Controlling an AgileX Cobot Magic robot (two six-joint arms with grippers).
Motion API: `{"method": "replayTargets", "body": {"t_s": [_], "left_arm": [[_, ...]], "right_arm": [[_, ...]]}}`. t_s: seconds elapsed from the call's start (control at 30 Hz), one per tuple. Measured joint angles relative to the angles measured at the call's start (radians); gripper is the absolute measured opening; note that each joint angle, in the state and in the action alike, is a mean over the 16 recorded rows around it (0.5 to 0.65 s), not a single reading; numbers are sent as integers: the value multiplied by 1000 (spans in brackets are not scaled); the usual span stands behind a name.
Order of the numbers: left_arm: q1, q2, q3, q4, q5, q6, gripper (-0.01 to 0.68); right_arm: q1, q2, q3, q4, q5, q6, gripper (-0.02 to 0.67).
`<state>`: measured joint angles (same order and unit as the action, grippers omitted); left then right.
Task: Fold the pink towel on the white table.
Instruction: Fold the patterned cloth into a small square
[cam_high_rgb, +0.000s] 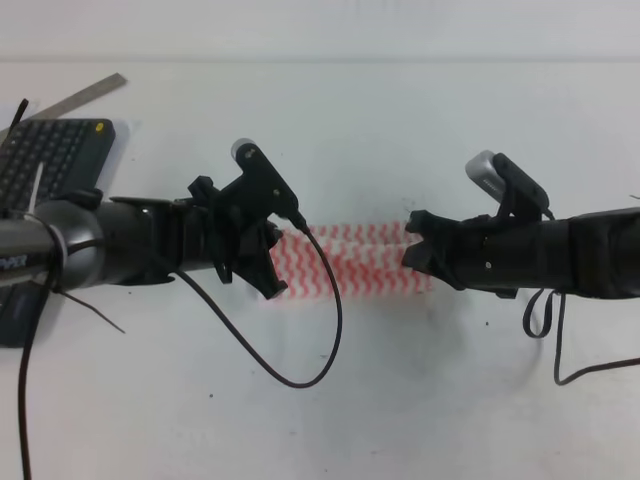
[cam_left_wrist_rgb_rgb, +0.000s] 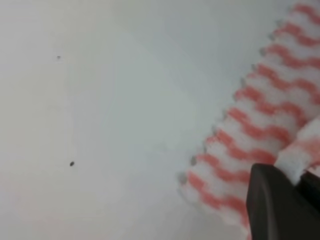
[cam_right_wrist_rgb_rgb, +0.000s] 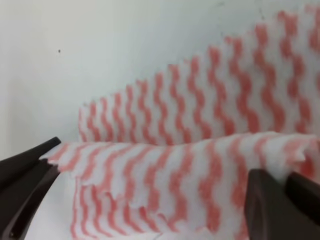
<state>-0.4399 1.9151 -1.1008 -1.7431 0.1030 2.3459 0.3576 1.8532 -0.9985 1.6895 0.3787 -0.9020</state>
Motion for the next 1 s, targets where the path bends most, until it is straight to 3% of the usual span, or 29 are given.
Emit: {"method": "replayTargets", "body": {"t_s": [0.73,1.0], "left_arm": [[0,22,0,1,14,3,-2],[1,26,-1,0,25,5,-2]], "right_arm": [[0,16,-8,29,-17,0,-15],[0,19,-17,41,-16,-1,20]]}}
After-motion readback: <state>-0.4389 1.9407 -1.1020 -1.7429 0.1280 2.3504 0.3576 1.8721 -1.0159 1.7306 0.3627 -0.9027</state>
